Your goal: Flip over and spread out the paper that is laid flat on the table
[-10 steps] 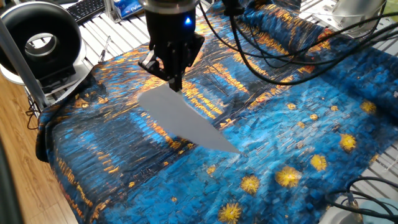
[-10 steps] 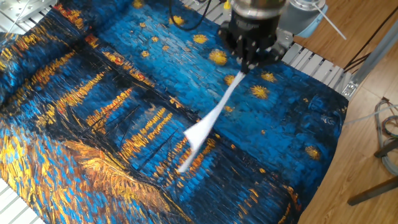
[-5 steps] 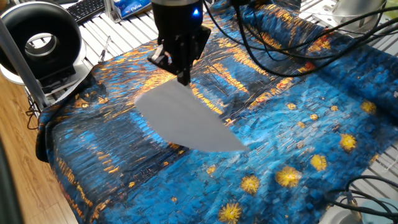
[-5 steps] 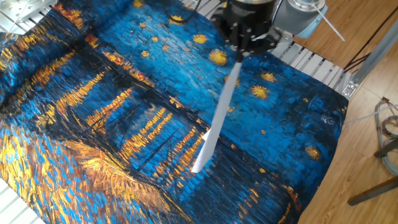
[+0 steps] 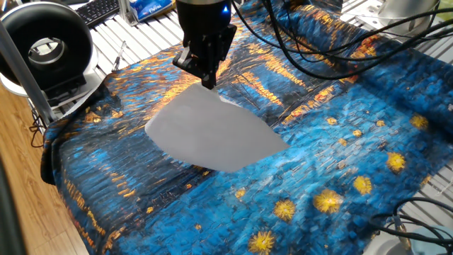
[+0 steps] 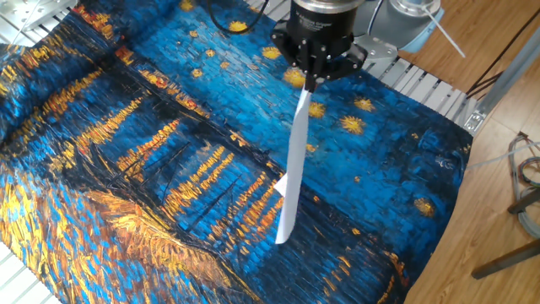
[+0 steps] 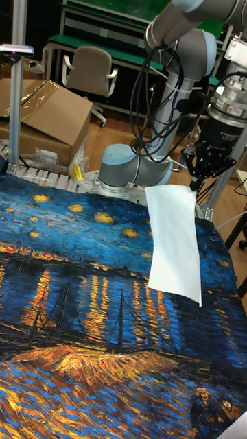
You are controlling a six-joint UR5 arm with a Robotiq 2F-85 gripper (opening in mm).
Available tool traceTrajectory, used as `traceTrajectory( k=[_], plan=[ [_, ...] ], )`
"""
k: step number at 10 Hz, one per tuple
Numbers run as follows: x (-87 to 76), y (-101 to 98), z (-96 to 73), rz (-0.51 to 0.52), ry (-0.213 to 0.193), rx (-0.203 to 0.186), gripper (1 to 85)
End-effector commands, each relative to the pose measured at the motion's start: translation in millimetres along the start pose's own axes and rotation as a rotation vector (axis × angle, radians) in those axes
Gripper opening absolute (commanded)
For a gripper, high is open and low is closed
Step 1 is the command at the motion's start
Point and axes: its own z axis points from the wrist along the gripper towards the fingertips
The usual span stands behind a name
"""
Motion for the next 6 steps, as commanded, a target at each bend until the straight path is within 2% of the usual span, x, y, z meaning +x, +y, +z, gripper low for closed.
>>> traceTrajectory(
  k=[1, 2, 6],
  plan=[
    [-7.5, 0.4, -0.2, -0.026, -0.026, -0.008, 1.0],
    [0.3, 7.2, -8.7, -0.006, -0.018, -0.012, 1.0],
    [32.6, 55.3, -61.3, 0.068, 0.001, -0.027, 1.0]
  ],
)
